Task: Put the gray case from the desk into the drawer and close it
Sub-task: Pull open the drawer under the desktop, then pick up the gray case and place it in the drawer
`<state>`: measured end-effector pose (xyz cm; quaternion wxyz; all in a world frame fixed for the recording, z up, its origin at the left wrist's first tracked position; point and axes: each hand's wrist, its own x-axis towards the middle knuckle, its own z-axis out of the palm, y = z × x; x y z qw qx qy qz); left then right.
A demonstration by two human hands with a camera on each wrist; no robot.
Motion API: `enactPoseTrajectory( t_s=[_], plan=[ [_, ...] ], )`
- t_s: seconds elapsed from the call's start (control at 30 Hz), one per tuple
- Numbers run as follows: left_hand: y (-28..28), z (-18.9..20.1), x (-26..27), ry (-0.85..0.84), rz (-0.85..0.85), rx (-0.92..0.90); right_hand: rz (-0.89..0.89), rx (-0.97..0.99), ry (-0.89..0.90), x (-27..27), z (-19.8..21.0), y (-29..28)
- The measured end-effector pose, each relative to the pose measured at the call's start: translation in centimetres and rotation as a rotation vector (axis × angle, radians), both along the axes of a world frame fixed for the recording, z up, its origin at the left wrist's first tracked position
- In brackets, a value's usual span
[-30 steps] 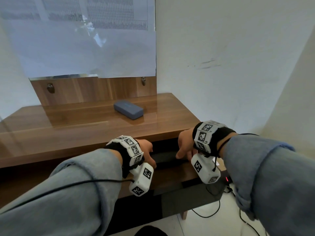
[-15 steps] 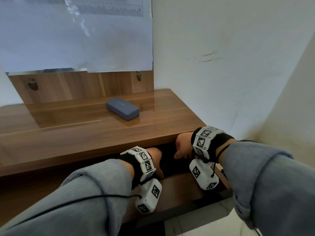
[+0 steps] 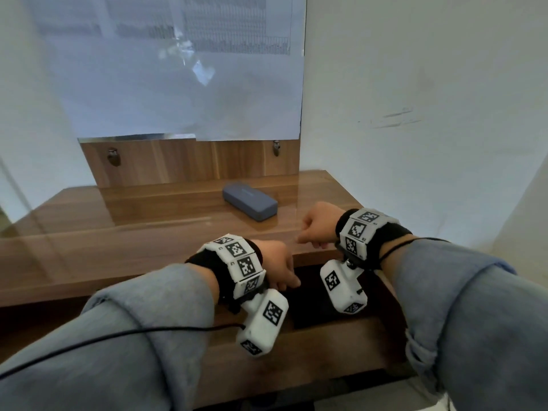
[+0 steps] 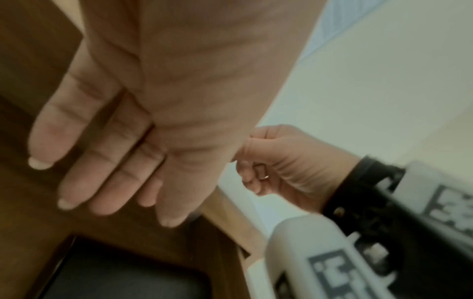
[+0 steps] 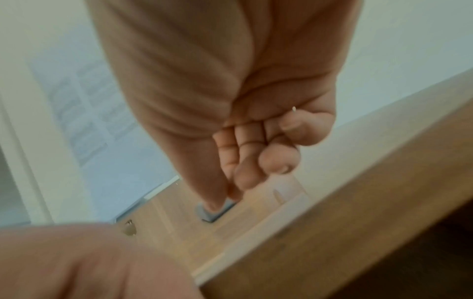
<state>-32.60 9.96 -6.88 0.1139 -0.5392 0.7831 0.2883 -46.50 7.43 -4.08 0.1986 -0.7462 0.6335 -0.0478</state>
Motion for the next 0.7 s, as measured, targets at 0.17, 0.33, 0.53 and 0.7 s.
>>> enactPoseTrajectory(
  t_s=[0.17,0.33,0.53,0.7],
  plan=[
    [-1.4,2.7,4.4,0.221,0.229,-0.073,-0.121,-0.202,-0.152,3.9,0.0,-3.0],
    [-3.3,2.7,7.8,0.457,0.494,-0.208,-0.183,-0.122,-0.095,7.2,-0.9,-6.1],
    [-4.5,1.8,9.3,0.737,0.707,-0.056,-0.208,-0.093,-0.054,9.1,-1.0,-7.7],
    [-4.7,1.2,9.3,0.845,0.795,0.027,-0.202,-0.057,0.002,9.4,-0.4,-6.3]
  ],
)
